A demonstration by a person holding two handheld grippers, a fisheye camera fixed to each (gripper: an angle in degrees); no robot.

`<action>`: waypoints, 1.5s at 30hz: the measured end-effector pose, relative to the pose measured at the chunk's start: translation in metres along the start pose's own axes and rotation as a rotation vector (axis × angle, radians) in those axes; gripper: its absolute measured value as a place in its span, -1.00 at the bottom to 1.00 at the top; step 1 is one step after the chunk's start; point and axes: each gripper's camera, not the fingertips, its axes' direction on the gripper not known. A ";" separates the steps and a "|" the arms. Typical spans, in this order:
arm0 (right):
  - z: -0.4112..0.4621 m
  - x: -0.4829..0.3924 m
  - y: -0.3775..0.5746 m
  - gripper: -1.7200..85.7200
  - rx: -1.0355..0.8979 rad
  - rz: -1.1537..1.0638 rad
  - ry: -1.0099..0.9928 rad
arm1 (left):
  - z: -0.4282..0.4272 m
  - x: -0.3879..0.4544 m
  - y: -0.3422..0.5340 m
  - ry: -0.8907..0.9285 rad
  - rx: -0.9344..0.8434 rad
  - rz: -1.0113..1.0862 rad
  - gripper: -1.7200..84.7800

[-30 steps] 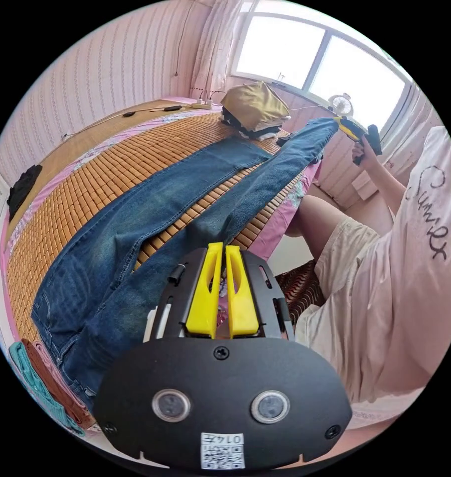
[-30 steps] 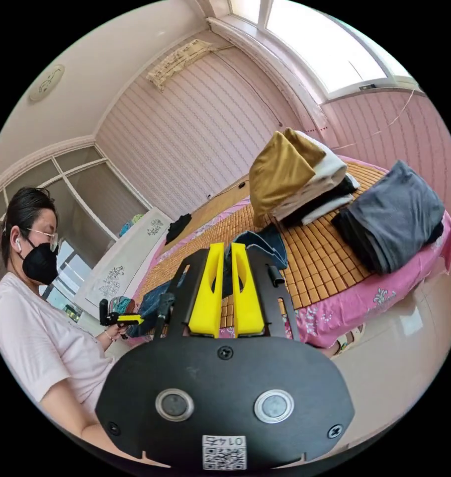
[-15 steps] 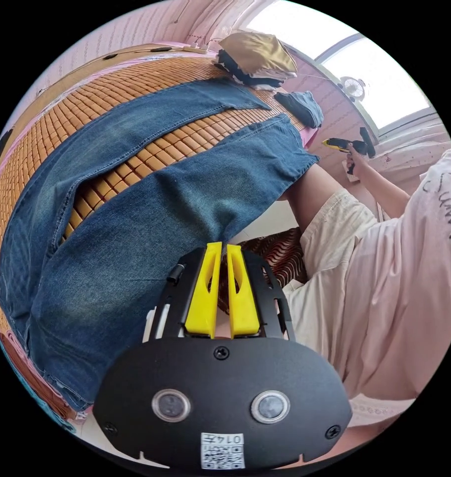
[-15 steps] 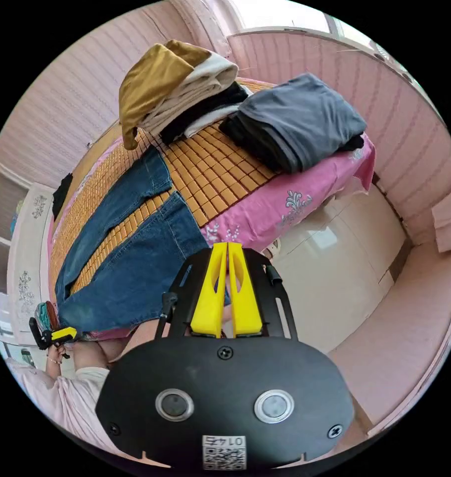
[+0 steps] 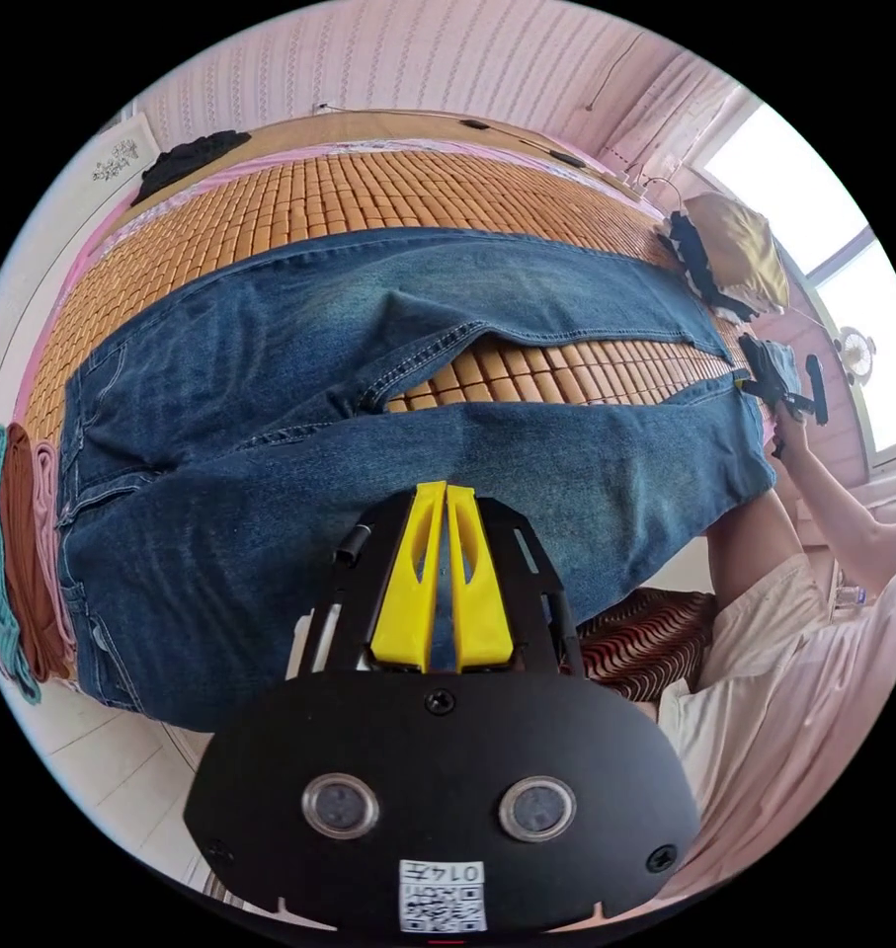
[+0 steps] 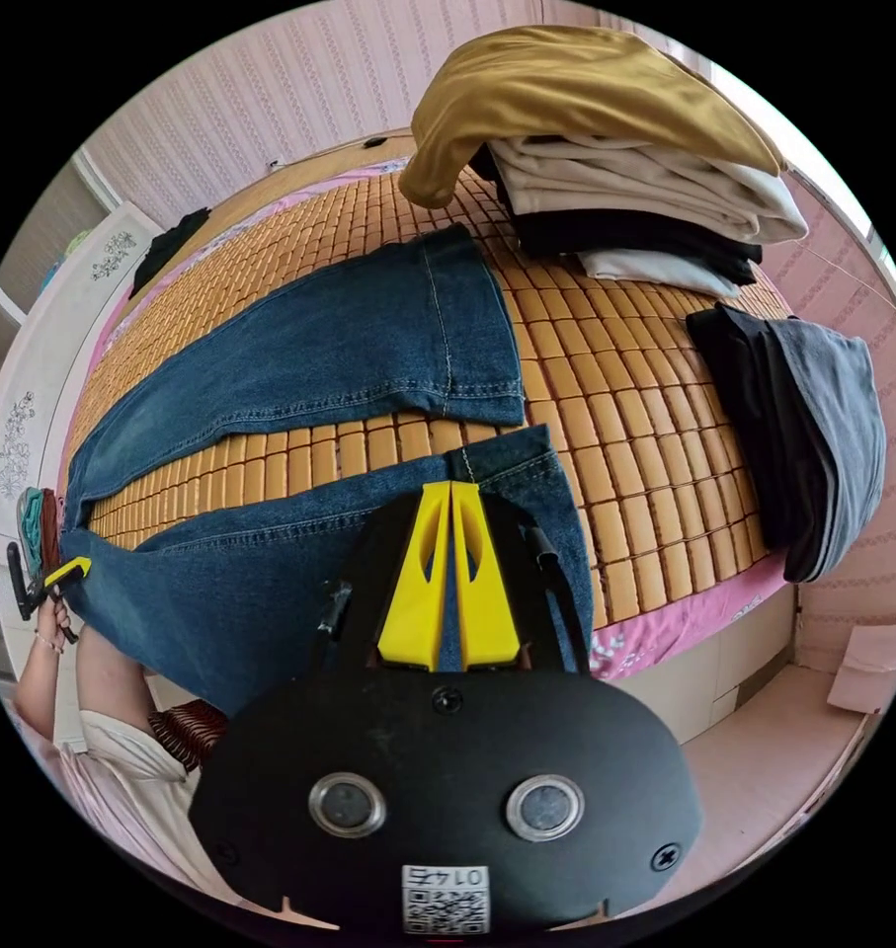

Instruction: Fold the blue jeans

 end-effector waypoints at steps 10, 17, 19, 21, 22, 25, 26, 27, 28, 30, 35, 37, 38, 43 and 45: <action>-0.018 -0.104 -0.062 -0.97 0.065 -0.192 0.165 | -0.085 -0.038 -0.026 0.016 0.205 -0.147 -0.98; 0.042 -0.144 -0.100 -0.97 -0.080 -0.311 0.217 | -0.069 -0.133 -0.081 -0.138 0.025 -0.304 -0.98; 0.047 -0.144 -0.107 -0.97 -0.097 -0.290 0.371 | -0.073 -0.141 -0.083 -0.101 0.030 -0.275 -0.98; 0.048 -0.139 -0.112 -0.97 -0.086 -0.269 0.331 | -0.079 -0.143 -0.085 -0.082 0.030 -0.260 -0.98; 0.047 -0.137 -0.116 -0.97 -0.092 -0.239 0.288 | -0.084 -0.139 -0.086 -0.098 0.034 -0.243 -0.98; 0.048 -0.139 -0.127 -0.97 -0.134 -0.232 0.249 | -0.095 -0.135 -0.084 -0.103 0.062 -0.251 -0.98; 0.048 -0.140 -0.129 -0.97 -0.143 -0.219 0.233 | -0.100 -0.139 -0.082 -0.075 0.076 -0.274 -0.98; 0.047 -0.139 -0.130 -0.97 -0.147 -0.210 0.225 | -0.103 -0.142 -0.080 -0.056 0.083 -0.288 -0.98; 0.046 -0.138 -0.132 -0.97 -0.153 -0.172 0.202 | -0.109 -0.148 -0.078 -0.013 0.097 -0.321 -0.98; 0.041 -0.138 -0.133 -0.97 -0.146 -0.114 0.175 | -0.119 -0.152 -0.072 0.038 0.123 -0.369 -0.98; 0.020 -0.207 -0.097 -0.97 -0.088 -0.392 0.064 | -0.174 -0.116 -0.041 0.013 0.163 -0.303 -0.98; 0.022 -0.232 -0.080 -0.97 -0.110 -0.483 0.011 | -0.189 -0.103 -0.027 -0.029 0.153 -0.288 -0.98; 0.025 -0.246 -0.069 -0.97 -0.116 -0.523 0.000 | -0.196 -0.097 -0.018 -0.043 0.155 -0.287 -0.98; 0.038 -0.280 -0.060 -0.97 -0.084 -0.569 0.083 | -0.184 -0.101 -0.008 -0.042 0.067 -0.311 -0.98; 0.042 -0.283 -0.064 -0.97 -0.100 -0.569 0.100 | -0.193 -0.106 -0.007 -0.024 0.104 -0.335 -0.98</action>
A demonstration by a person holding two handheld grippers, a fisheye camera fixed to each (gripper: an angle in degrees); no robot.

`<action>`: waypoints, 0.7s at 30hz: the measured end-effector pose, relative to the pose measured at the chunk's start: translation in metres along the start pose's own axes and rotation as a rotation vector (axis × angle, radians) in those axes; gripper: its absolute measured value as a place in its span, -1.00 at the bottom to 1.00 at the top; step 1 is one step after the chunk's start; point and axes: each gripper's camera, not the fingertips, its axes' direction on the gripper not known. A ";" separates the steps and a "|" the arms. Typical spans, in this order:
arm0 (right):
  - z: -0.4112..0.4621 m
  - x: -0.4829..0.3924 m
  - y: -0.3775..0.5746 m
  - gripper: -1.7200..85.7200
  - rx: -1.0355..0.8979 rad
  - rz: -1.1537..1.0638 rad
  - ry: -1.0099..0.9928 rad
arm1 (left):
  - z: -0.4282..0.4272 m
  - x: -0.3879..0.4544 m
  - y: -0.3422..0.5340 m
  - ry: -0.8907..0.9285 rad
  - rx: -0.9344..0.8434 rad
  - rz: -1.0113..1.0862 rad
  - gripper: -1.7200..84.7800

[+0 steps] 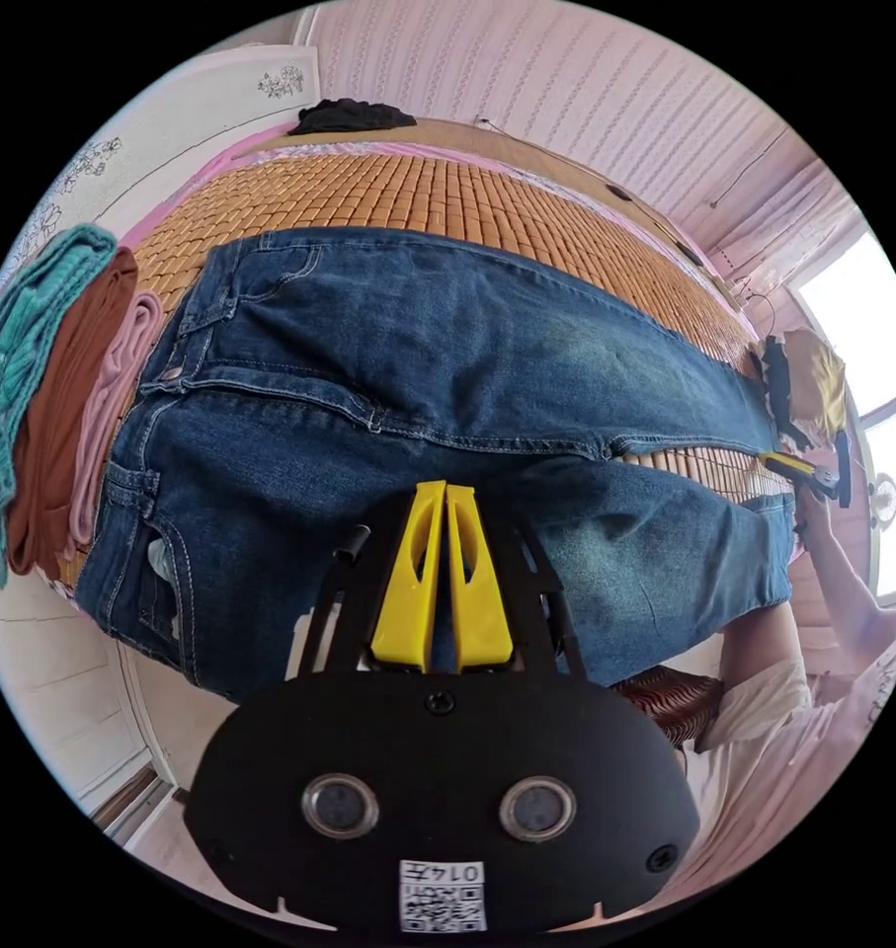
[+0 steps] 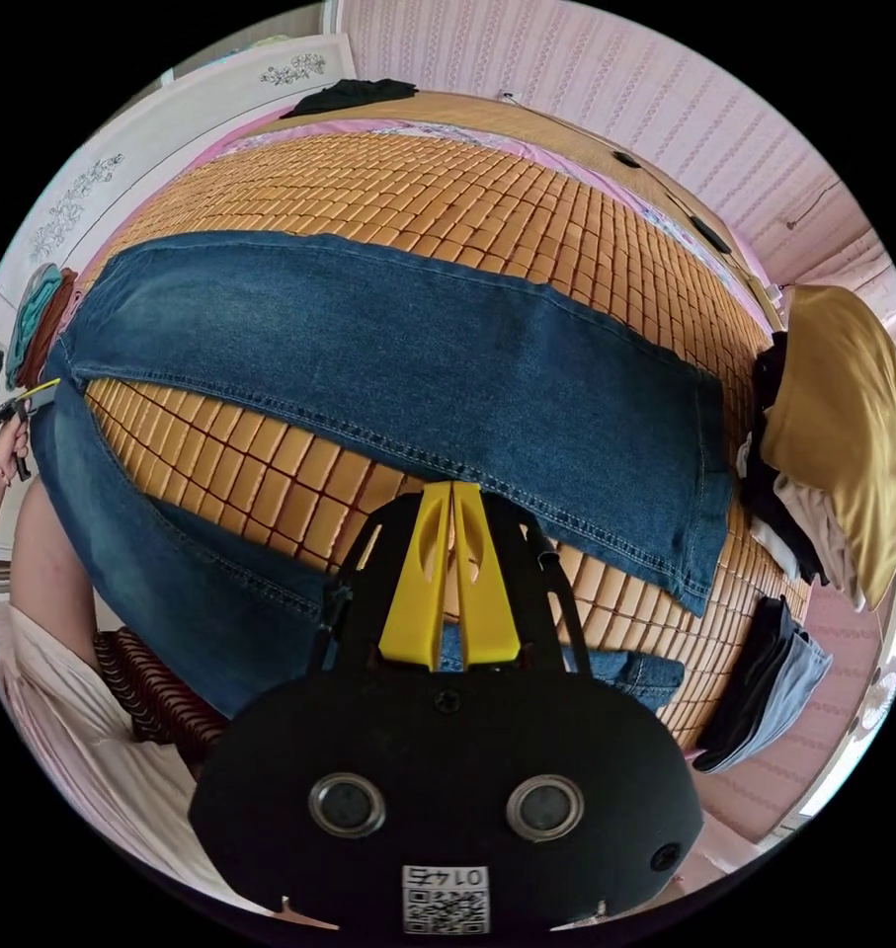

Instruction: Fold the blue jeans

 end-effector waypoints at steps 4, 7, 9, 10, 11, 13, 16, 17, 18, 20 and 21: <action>0.005 0.009 -0.001 -0.97 0.054 0.008 0.010 | -0.023 -0.010 -0.003 0.047 0.007 -0.060 -0.98; 0.010 0.021 -0.006 -0.97 0.050 0.054 -0.025 | -0.038 -0.016 -0.006 0.072 0.012 -0.069 -0.98; 0.011 0.029 -0.006 -0.97 0.025 0.077 -0.057 | -0.049 -0.017 -0.008 0.066 0.011 -0.049 -0.98; 0.012 0.032 -0.002 -0.97 0.030 0.085 -0.068 | -0.056 -0.016 -0.008 0.052 0.022 -0.033 -0.98; 0.013 0.034 0.003 -0.97 0.044 0.088 -0.070 | -0.063 -0.015 -0.007 0.043 0.030 -0.027 -0.98; 0.014 0.038 0.008 -0.97 0.053 0.096 -0.072 | -0.074 -0.020 -0.004 0.056 0.049 -0.041 -0.98; 0.016 0.052 0.016 -0.97 0.050 0.178 -0.132 | -0.091 -0.036 -0.002 0.113 0.066 -0.081 -0.98; 0.015 0.057 0.022 -0.97 0.050 0.228 -0.167 | -0.098 -0.039 -0.003 0.115 0.066 -0.086 -0.98; 0.013 0.058 0.026 -0.97 0.061 0.245 -0.181 | -0.102 -0.040 -0.003 0.111 0.066 -0.087 -0.98; -0.013 0.056 0.055 -0.97 0.219 0.290 -0.252 | -0.120 -0.041 -0.005 0.090 0.054 -0.110 -0.98; -0.020 0.054 0.063 -0.97 0.252 0.291 -0.259 | -0.126 -0.042 -0.006 0.086 0.048 -0.112 -0.98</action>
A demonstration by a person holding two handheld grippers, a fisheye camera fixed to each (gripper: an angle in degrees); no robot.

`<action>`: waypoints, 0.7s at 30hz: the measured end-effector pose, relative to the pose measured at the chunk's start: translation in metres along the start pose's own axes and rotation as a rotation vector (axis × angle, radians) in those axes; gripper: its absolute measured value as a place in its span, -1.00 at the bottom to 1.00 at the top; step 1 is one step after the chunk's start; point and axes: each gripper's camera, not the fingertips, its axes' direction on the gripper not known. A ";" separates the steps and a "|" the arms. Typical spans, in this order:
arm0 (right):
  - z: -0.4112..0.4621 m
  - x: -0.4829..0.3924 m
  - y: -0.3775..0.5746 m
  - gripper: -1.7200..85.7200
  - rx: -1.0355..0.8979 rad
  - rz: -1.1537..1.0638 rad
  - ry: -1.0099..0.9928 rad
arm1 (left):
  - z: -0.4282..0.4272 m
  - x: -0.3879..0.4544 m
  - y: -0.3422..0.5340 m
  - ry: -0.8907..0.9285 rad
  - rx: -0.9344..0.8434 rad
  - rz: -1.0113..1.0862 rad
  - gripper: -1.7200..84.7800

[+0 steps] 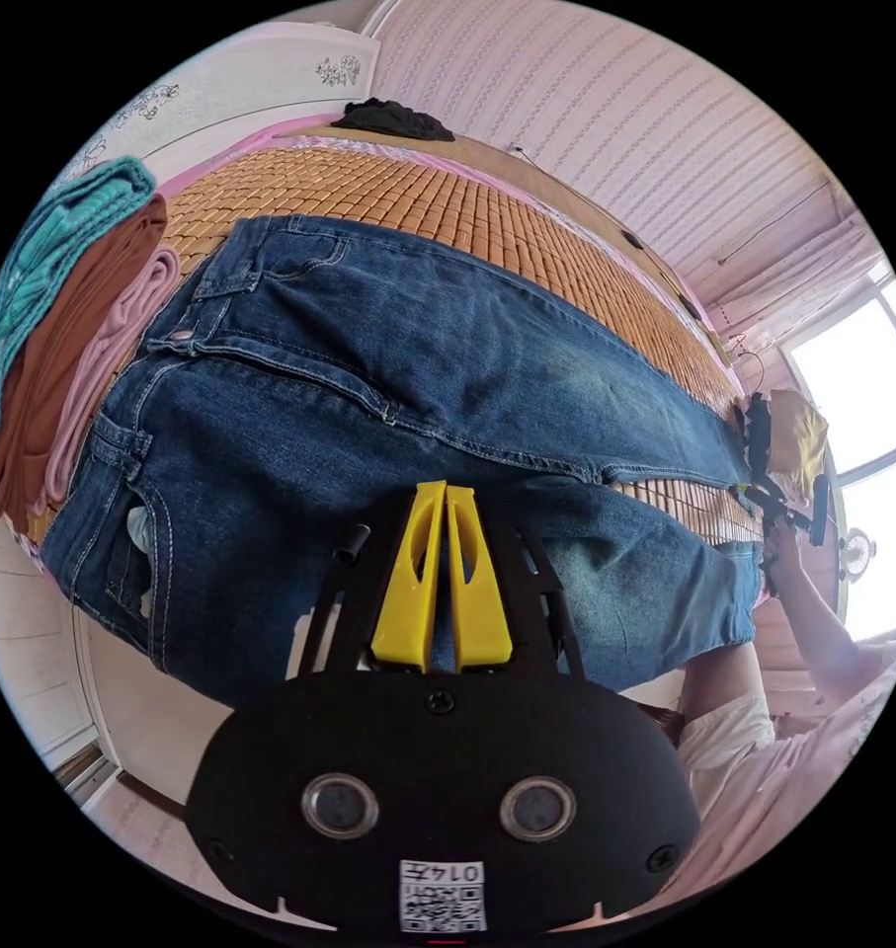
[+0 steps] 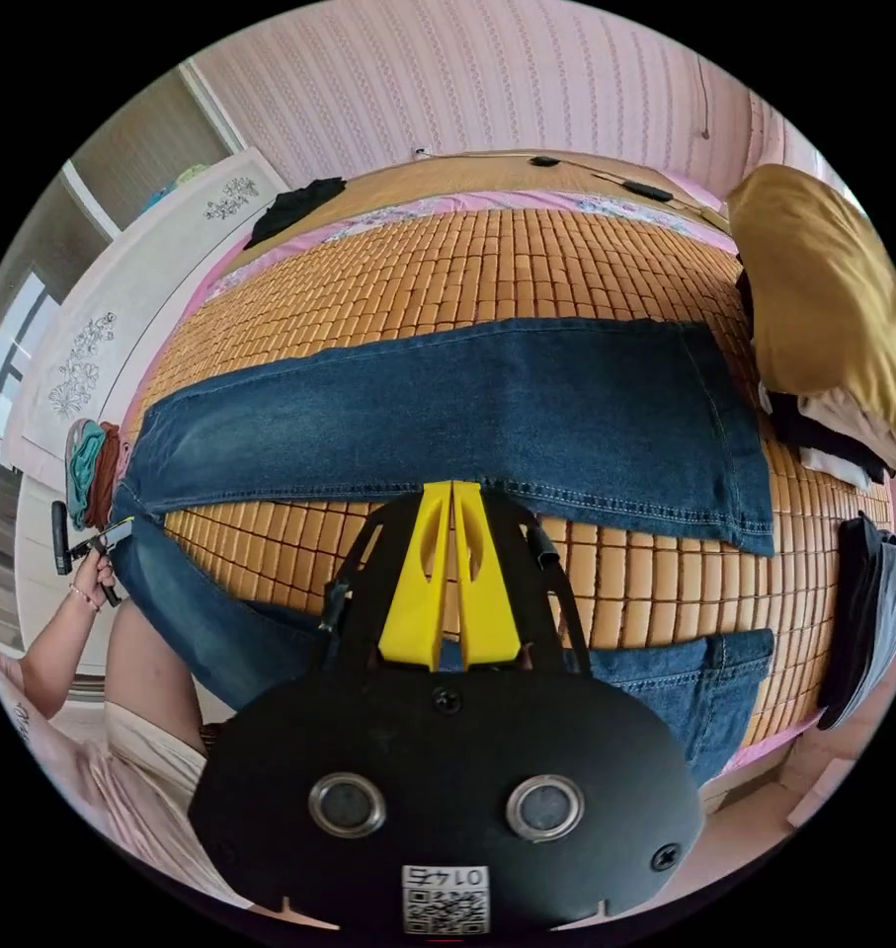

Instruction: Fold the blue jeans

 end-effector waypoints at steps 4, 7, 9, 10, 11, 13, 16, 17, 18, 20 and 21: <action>-0.061 0.004 0.059 -0.96 0.109 -0.039 0.107 | -0.066 -0.006 0.016 0.023 0.071 0.010 -0.98; -0.089 0.036 0.110 -0.94 0.086 0.024 0.221 | -0.111 -0.036 0.046 0.024 0.110 -0.073 -0.98; -0.097 0.066 0.141 -0.92 0.016 0.130 0.236 | -0.134 -0.066 0.069 0.068 0.135 -0.188 -0.98; -0.102 0.087 0.162 -0.88 -0.014 0.197 0.194 | -0.148 -0.087 0.087 0.113 0.159 -0.265 -0.98; -0.107 0.108 0.185 -0.83 -0.021 0.279 0.137 | -0.160 -0.108 0.104 0.150 0.180 -0.334 -0.98; -0.114 0.139 0.220 -0.78 0.002 0.439 0.055 | -0.172 -0.135 0.126 0.182 0.190 -0.425 -0.98; -0.119 0.183 0.277 -0.74 0.067 0.710 -0.054 | -0.186 -0.174 0.155 0.218 0.172 -0.546 -0.96; -0.118 0.196 0.295 -0.71 0.082 0.786 -0.086 | -0.190 -0.188 0.165 0.255 0.180 -0.599 -0.97; -0.117 0.202 0.303 -0.70 0.084 0.825 -0.099 | -0.193 -0.195 0.170 0.281 0.189 -0.626 -0.97; -0.108 0.224 0.325 -0.60 0.064 0.948 -0.159 | -0.206 -0.218 0.189 0.345 0.255 -0.743 -0.98; -0.105 0.228 0.328 -0.59 0.055 0.966 -0.177 | -0.209 -0.222 0.192 0.352 0.268 -0.760 -0.98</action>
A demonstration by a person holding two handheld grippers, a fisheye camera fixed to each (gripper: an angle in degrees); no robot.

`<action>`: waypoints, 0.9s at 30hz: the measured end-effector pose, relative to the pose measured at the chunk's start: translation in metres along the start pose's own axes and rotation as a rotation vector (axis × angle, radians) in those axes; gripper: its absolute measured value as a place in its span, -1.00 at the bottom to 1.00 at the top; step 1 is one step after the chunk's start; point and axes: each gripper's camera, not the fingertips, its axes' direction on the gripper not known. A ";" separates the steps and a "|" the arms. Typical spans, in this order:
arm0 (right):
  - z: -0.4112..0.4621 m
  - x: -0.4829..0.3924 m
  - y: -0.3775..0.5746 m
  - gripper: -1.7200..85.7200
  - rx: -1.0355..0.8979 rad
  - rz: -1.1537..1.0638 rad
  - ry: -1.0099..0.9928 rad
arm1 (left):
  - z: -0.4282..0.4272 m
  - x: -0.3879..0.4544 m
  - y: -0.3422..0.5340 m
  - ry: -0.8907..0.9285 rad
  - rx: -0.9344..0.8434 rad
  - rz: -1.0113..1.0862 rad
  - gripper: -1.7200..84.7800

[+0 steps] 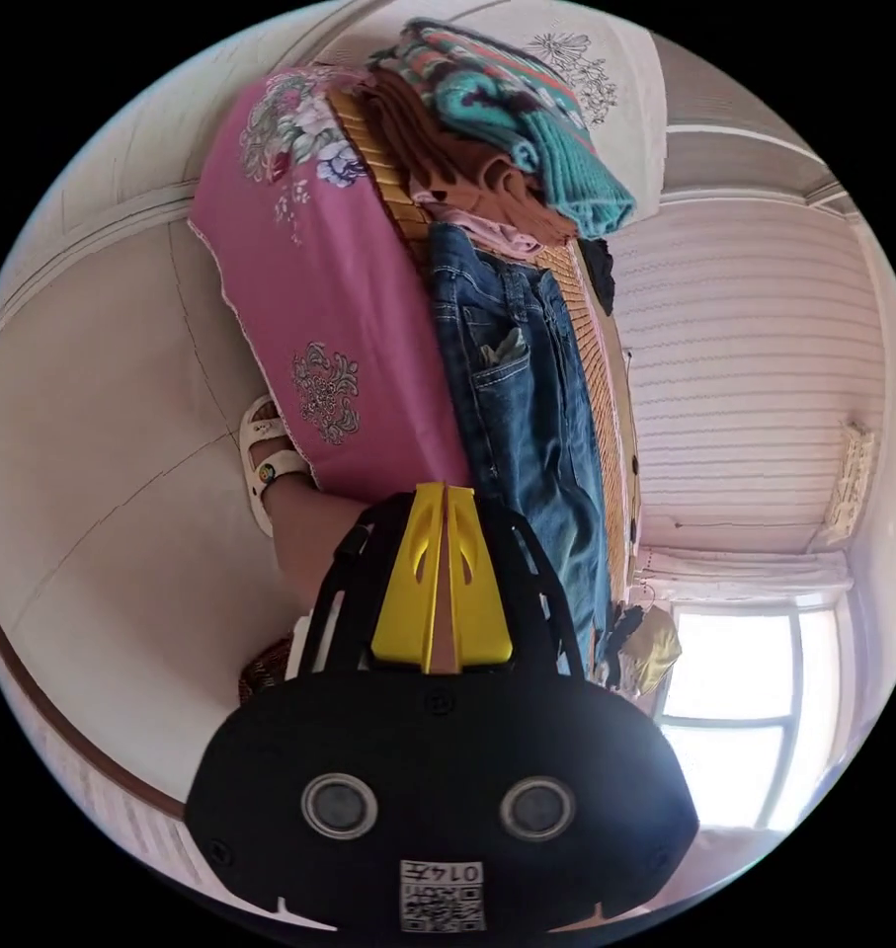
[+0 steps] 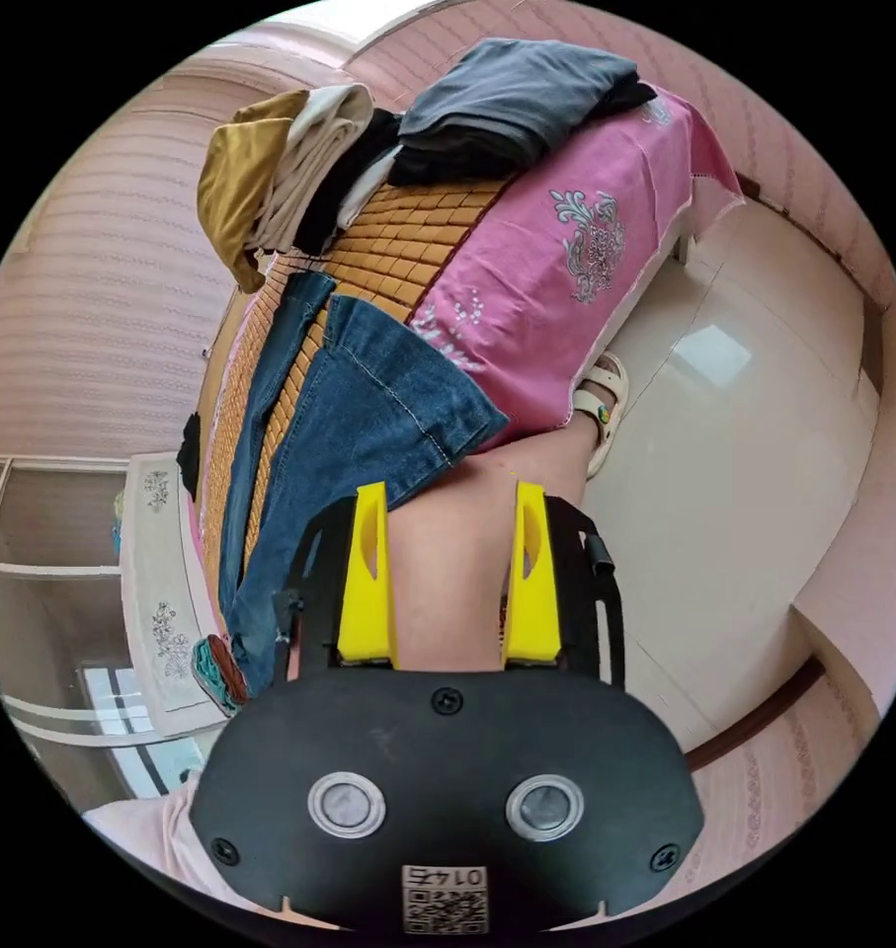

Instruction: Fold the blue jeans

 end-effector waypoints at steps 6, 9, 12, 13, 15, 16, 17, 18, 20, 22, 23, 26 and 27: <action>-0.001 0.018 -0.018 -0.64 0.049 0.042 -0.078 | -0.041 -0.007 -0.017 -0.008 0.016 -0.051 -0.96; 0.006 0.015 -0.031 -0.65 0.022 0.022 -0.078 | -0.056 -0.008 -0.024 0.023 0.022 -0.071 -0.87; 0.014 0.009 -0.040 -0.68 -0.013 0.009 -0.030 | -0.069 -0.009 -0.027 0.058 0.062 -0.091 -0.84; 0.014 0.007 -0.041 -0.69 -0.005 -0.002 -0.005 | -0.072 -0.009 -0.028 0.073 0.069 -0.097 -0.82; 0.014 0.004 -0.043 -0.72 0.003 -0.025 -0.002 | -0.073 -0.009 -0.031 0.083 0.069 -0.111 -0.80; 0.013 0.003 -0.044 -0.74 0.003 -0.030 -0.008 | -0.073 -0.007 -0.034 0.085 0.067 -0.115 -0.79; 0.013 0.003 -0.046 -0.76 -0.001 -0.032 -0.011 | -0.072 -0.004 -0.038 0.081 0.067 -0.116 -0.78; 0.012 0.002 -0.047 -0.77 -0.004 -0.035 -0.011 | -0.072 -0.002 -0.040 0.077 0.068 -0.117 -0.77; 0.010 -0.002 -0.051 -0.79 -0.019 -0.065 0.000 | -0.065 0.010 -0.052 0.059 0.063 -0.113 -0.73; 0.007 -0.009 -0.053 -0.80 -0.022 -0.101 0.021 | -0.055 0.021 -0.062 0.042 0.048 -0.096 -0.69; 0.005 -0.015 -0.054 -0.81 -0.021 -0.129 0.038 | -0.045 0.030 -0.069 0.031 0.029 -0.080 -0.67; -0.002 -0.031 -0.056 -0.83 -0.009 -0.199 0.075 | -0.011 0.052 -0.082 -0.016 -0.039 -0.043 -0.66; -0.003 -0.034 -0.056 -0.83 -0.006 -0.209 0.079 | -0.004 0.056 -0.084 -0.018 -0.058 -0.038 -0.67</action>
